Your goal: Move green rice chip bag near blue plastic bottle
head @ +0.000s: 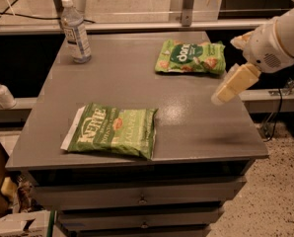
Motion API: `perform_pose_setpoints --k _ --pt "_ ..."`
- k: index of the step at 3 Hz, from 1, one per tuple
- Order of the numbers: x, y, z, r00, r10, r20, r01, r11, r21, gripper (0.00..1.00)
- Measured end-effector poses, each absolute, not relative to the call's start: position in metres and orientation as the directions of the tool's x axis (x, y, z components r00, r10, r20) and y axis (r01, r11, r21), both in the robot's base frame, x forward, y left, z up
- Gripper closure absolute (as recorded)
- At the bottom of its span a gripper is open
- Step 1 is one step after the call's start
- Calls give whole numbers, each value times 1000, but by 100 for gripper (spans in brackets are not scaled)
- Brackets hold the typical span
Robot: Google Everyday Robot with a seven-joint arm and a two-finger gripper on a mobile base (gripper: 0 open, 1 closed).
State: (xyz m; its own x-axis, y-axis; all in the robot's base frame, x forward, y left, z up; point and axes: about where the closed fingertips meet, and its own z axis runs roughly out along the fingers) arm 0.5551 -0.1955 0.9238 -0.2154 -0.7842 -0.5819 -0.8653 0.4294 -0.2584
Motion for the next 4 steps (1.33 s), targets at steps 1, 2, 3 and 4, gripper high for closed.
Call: perform_pose_setpoints --k 1,2,3,4 --pt "613 -200 937 -215 -754 -620 -832 474 -288 0" --pt "613 -199 937 -215 -754 -620 -832 474 -287 0" --pt "617 -197 928 -205 -750 -629 -822 480 -305 0" --pt "641 -193 918 -184 -731 -657 -803 497 -329 0"
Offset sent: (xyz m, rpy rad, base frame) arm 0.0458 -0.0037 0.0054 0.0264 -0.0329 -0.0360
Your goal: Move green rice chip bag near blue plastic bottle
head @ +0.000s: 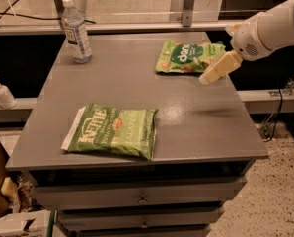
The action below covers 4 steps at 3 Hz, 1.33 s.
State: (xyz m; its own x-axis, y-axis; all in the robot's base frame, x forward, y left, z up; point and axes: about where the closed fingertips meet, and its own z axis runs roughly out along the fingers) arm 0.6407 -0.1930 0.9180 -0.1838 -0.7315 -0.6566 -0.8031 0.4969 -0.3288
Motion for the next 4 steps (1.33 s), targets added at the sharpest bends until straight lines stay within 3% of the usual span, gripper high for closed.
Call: perform_pose_setpoints --k 2,4 --pt "712 -210 899 -231 -646 -728 -735 606 -304 0" --pt "740 -238 862 -322 -575 -752 -678 694 -241 0"
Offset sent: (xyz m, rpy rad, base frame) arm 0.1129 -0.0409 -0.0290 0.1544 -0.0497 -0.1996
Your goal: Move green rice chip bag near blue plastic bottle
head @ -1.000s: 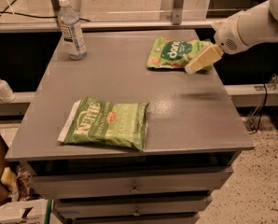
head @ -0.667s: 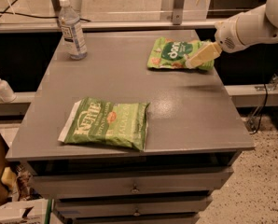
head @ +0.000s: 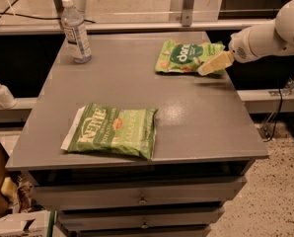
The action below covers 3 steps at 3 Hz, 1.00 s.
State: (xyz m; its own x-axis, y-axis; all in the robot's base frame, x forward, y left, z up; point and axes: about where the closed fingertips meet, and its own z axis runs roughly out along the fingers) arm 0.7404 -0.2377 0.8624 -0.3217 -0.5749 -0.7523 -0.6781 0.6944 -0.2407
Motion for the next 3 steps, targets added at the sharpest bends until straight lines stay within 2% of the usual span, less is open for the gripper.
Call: perform_pose_setpoints --k 1,3 --pt "745 -237 852 -332 -563 -757 -678 700 -223 17" --pt "744 -231 851 -336 -568 -752 -689 693 -215 64"
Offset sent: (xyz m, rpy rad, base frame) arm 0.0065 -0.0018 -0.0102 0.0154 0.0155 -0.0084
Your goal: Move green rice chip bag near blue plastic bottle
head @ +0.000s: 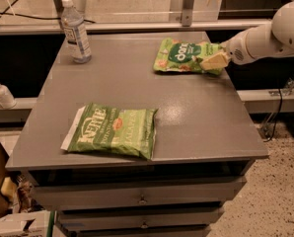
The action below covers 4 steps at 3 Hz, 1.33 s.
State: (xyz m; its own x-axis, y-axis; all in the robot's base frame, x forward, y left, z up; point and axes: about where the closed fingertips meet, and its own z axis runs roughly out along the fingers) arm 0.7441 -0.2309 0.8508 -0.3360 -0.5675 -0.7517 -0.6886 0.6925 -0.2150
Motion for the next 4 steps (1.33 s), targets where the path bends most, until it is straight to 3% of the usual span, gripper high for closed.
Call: perform_pose_setpoints --k 1,2,4 --pt "738 -214 857 -326 -565 -758 -708 677 -200 87" --pt "734 -187 870 -298 -546 -783 -727 662 -184 100" --pt "734 -129 907 -273 -509 -817 -710 679 -186 100"
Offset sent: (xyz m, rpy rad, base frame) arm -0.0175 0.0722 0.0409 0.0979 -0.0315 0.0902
